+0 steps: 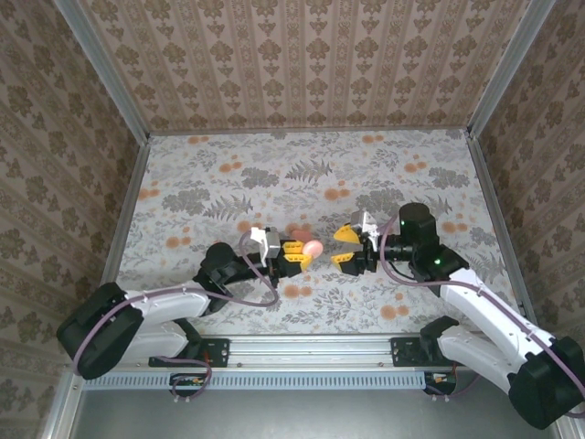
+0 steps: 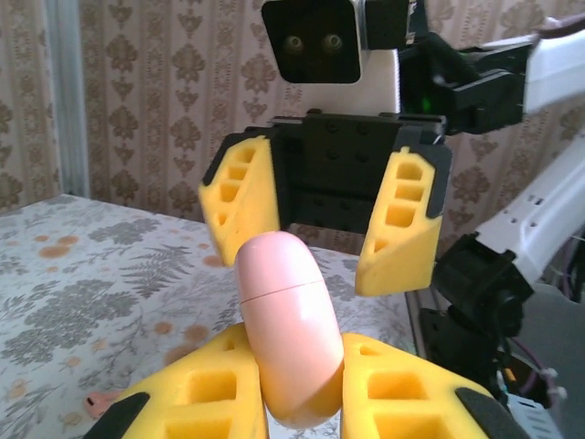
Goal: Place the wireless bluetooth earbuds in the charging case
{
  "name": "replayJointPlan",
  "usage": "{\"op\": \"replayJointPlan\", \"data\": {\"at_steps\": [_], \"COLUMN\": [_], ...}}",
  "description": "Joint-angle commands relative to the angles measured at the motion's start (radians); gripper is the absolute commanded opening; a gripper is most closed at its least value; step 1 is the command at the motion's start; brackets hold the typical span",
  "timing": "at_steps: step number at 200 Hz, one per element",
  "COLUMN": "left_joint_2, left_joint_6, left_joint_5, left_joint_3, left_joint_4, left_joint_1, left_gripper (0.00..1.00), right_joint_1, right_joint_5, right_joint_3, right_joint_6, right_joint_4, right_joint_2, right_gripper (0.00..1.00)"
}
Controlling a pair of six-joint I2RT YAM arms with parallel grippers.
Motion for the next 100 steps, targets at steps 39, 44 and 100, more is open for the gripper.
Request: {"op": "replayJointPlan", "data": {"at_steps": [39,44,100], "left_joint_2": [-0.101,-0.107,-0.127], "left_joint_6": [0.040,0.043,0.071], "left_joint_5": [0.107,0.106,0.086], "left_joint_3": [0.043,0.043,0.038], "left_joint_4": [-0.125,-0.131,-0.163], "left_joint_1": [0.005,0.006,0.006], "left_gripper": [0.18,0.18,0.17], "right_joint_1": [0.016,0.022,0.069], "right_joint_5": [-0.222,-0.231,-0.298], "right_joint_3": [0.182,0.193,0.279], "right_joint_6": [-0.226,-0.237,-0.305], "right_joint_4": [-0.158,-0.171,-0.280], "right_joint_2": [0.147,0.157,0.242], "right_gripper": [0.59,0.59,0.55]}}
